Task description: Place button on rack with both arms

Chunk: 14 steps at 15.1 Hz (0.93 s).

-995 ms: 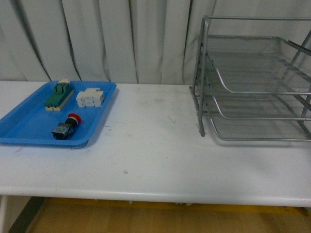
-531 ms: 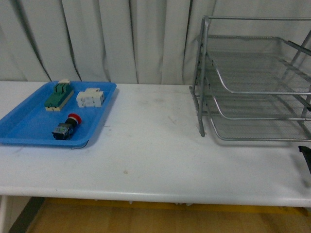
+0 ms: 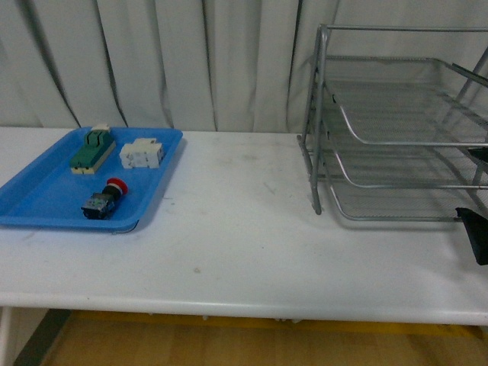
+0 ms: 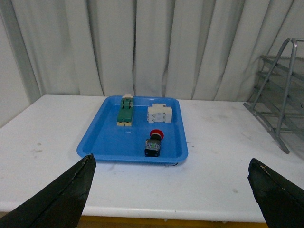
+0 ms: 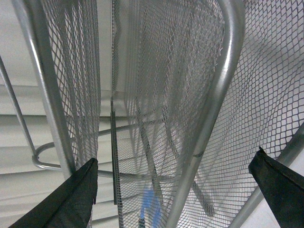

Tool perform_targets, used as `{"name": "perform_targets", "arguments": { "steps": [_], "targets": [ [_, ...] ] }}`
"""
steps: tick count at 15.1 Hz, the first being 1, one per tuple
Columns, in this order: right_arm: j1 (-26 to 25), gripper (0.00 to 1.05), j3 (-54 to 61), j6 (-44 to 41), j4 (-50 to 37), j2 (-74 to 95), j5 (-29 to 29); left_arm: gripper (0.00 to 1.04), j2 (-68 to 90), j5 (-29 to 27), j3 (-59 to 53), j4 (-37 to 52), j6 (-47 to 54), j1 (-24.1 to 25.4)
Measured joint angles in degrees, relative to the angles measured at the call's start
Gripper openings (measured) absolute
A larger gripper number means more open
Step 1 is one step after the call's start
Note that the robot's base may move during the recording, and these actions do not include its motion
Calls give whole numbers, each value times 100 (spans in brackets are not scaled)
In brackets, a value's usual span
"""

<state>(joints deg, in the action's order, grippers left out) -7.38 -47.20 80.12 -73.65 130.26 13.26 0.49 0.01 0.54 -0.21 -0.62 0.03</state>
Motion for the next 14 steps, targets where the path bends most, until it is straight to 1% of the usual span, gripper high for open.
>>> {"name": "perform_targets", "arguments": {
  "steps": [4,5,8,10,12,13,14],
  "targets": [
    [72,98,-188,-72,87,142,2,98,0,0,0,0,0,0],
    [105,93,-271,-90,157,173,0,98,0,0,0,0,0,0],
    [181,54,-518,-302,428,212,-9,98,0,0,0,0,0,0],
    [186,30,-516,-330,391,219,-17,98,0,0,0,0,0,0],
    [175,8,-389,-299,229,219,-42,98,0,0,0,0,0,0],
    [170,4,-282,22,68,243,-81,98,0,0,0,0,0,0],
    [153,4,-175,144,-24,243,-87,98,0,0,0,0,0,0]
  ]
}}
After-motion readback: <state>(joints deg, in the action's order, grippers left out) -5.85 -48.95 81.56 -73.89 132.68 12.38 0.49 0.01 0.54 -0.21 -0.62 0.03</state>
